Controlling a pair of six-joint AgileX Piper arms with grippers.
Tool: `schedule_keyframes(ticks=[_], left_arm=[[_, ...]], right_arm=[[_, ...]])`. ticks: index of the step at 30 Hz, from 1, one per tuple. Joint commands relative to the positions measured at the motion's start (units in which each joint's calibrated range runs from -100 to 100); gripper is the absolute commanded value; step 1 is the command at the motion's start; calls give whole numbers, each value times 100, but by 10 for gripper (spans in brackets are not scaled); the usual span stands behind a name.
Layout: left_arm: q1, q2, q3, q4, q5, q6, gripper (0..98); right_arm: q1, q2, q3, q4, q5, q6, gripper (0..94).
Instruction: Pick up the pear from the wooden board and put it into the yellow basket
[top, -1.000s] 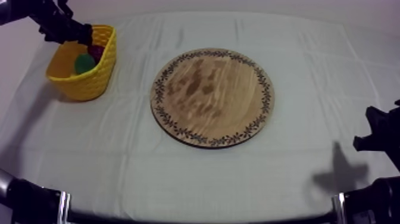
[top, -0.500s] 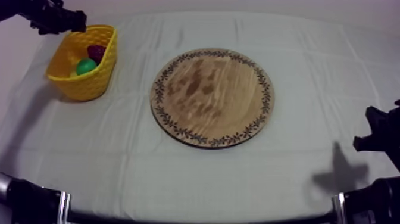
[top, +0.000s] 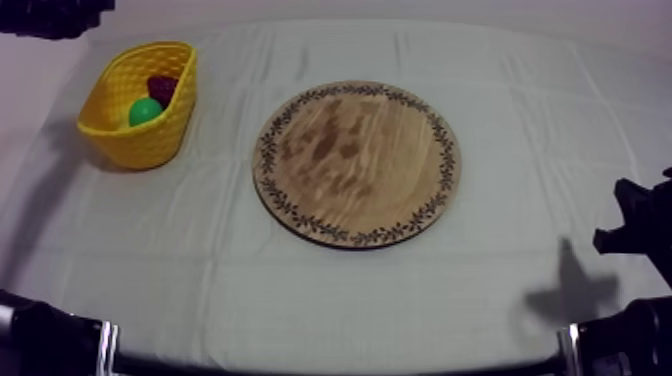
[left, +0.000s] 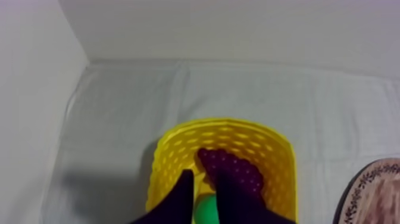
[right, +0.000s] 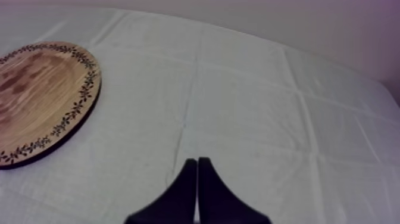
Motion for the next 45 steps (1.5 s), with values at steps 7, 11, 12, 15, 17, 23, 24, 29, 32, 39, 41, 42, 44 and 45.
schedule_keyframes(ticks=[7, 11, 12, 15, 17, 23, 24, 29, 32, 39, 41, 42, 44, 45], left_arm=[[-60, -1561, 826, 148, -215, 109, 16], [-245, -2485, 1393, 453, -281, -175, 13], [-296, -2755, 1625, 531, -336, -276, 13], [-403, -3661, 2559, 673, -597, -547, 12], [-437, -4319, 3221, 702, -738, -673, 11], [-434, -6054, 4685, 688, -714, -707, 7], [-432, -6253, 4857, 676, -693, -688, 6], [-428, -7053, 5585, 654, -645, -648, 2], [-427, -7410, 5925, 656, -638, -661, 1], [-368, -8153, 6661, 673, -635, -749, 0], [-361, -8321, 6835, 691, -635, -791, 0], [-359, -8396, 6900, 737, -635, -840, 0], [-357, -8531, 6990, 827, -616, -917, 0], [-356, -8597, 7016, 855, -590, -932, 0]], right_arm=[[-3, 1, 5, 0, -1, 1, 5], [-3, 1, 5, 0, -1, 1, 5], [-3, 1, 5, 0, -1, 1, 5], [-3, 1, 5, 0, -1, 1, 5], [-3, 1, 5, 0, -1, 1, 5], [-3, 1, 5, 0, -1, 1, 5], [-3, 1, 5, 0, -1, 1, 5], [-3, 1, 5, 0, -1, 1, 5], [-3, 1, 5, 0, -1, 1, 5], [-3, 1, 5, 0, -1, 1, 5], [-3, 1, 5, 0, -1, 1, 5], [-3, 1, 5, 0, -1, 1, 5], [-3, 1, 5, 0, -1, 1, 5], [-3, 1, 5, 0, -1, 1, 5]])
